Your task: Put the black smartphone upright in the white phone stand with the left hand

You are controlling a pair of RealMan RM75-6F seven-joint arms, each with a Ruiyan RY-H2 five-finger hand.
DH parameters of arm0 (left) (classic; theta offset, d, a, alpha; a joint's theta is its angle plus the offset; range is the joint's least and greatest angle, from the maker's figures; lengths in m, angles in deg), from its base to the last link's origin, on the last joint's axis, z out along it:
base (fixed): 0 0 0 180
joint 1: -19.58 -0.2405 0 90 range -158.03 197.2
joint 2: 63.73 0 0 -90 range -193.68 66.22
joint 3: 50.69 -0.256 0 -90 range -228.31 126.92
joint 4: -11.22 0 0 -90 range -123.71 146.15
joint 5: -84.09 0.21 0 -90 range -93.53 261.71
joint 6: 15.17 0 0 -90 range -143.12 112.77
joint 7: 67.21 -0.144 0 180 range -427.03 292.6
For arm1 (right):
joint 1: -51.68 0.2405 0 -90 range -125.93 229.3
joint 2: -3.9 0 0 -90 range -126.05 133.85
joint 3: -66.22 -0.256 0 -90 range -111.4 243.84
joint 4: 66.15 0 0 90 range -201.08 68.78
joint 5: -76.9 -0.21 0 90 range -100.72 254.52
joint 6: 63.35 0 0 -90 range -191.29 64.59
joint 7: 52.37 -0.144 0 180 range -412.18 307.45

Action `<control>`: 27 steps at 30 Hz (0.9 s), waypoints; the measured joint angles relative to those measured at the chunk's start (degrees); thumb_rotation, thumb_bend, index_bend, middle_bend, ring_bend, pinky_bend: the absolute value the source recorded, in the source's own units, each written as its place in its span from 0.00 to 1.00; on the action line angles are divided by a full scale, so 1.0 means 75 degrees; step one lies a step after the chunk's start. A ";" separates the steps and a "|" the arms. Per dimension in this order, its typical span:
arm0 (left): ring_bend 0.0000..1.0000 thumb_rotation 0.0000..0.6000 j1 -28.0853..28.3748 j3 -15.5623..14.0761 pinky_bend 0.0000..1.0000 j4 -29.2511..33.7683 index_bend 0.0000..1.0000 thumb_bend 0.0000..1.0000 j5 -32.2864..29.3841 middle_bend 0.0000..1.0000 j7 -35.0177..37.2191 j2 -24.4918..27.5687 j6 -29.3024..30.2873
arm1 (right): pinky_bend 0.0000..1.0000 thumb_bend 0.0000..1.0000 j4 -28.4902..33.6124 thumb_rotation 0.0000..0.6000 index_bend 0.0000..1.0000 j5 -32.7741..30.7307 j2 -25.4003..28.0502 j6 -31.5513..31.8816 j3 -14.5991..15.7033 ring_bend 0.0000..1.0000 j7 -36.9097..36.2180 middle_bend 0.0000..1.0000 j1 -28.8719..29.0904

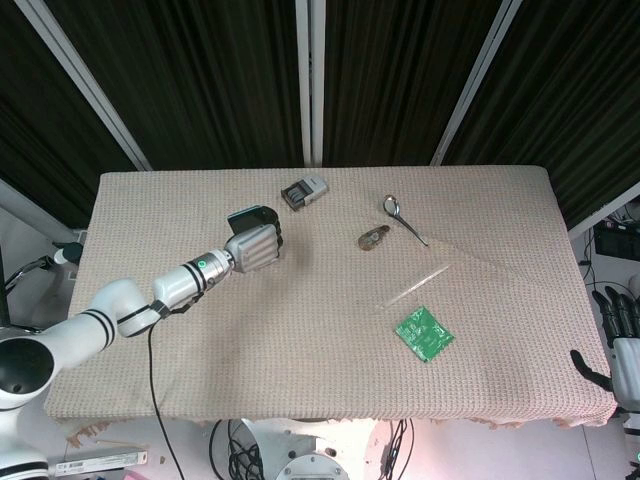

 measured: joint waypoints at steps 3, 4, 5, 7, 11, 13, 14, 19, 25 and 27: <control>0.29 1.00 -0.0004 0.0014 0.33 0.0026 0.32 0.31 -0.0118 0.34 -0.0083 0.0033 -0.0129 | 0.00 0.18 0.0004 1.00 0.00 -0.0027 0.0005 -0.0001 -0.0016 0.00 -0.0011 0.00 -0.0002; 0.27 1.00 -0.0009 0.0026 0.32 0.0044 0.28 0.30 -0.0177 0.31 -0.0154 0.0046 -0.0193 | 0.00 0.18 0.0000 1.00 0.00 -0.0035 0.0004 -0.0007 -0.0019 0.00 -0.0014 0.00 -0.0001; 0.25 1.00 -0.0012 0.0037 0.32 0.0068 0.21 0.28 -0.0225 0.28 -0.0218 0.0057 -0.0245 | 0.00 0.18 -0.0007 1.00 0.00 -0.0040 -0.0002 -0.0017 -0.0020 0.00 -0.0015 0.00 0.0002; 0.23 1.00 -0.0023 0.0069 0.31 0.0154 0.14 0.25 -0.0353 0.24 -0.0363 0.0088 -0.0354 | 0.00 0.18 -0.0013 1.00 0.00 -0.0042 -0.0014 -0.0035 -0.0016 0.00 -0.0015 0.00 0.0007; 0.20 1.00 -0.0048 0.0145 0.30 0.0346 0.06 0.20 -0.0576 0.19 -0.0523 0.0148 -0.0479 | 0.00 0.18 -0.0024 1.00 0.00 -0.0047 -0.0034 -0.0040 -0.0016 0.00 -0.0010 0.00 0.0010; 0.19 1.00 -0.0062 0.0185 0.30 0.0443 0.05 0.18 -0.0689 0.17 -0.0575 0.0179 -0.0525 | 0.00 0.18 -0.0019 1.00 0.00 -0.0055 -0.0033 -0.0035 -0.0020 0.00 -0.0006 0.00 0.0006; 0.18 1.00 -0.0068 0.0204 0.29 0.0480 0.04 0.18 -0.0734 0.16 -0.0599 0.0194 -0.0536 | 0.00 0.18 -0.0014 1.00 0.00 -0.0059 -0.0029 -0.0029 -0.0021 0.00 0.0000 0.00 0.0001; 0.11 1.00 -0.0115 0.0279 0.26 0.0658 0.02 0.14 -0.0950 0.10 -0.0732 0.0262 -0.0556 | 0.00 0.18 0.0001 1.00 0.00 -0.0077 -0.0032 0.0007 -0.0039 0.00 0.0013 0.00 -0.0015; 0.10 1.00 -0.0166 0.0334 0.22 0.0961 0.01 0.05 -0.1271 0.06 -0.0874 0.0368 -0.0661 | 0.00 0.18 0.0033 1.00 0.00 -0.0056 -0.0024 0.0019 -0.0038 0.00 0.0012 0.00 -0.0017; 0.09 1.00 -0.0187 0.0354 0.22 0.1065 0.01 0.03 -0.1382 0.06 -0.0940 0.0404 -0.0677 | 0.00 0.18 0.0065 1.00 0.00 -0.0037 -0.0003 0.0048 -0.0036 0.00 -0.0005 0.00 -0.0026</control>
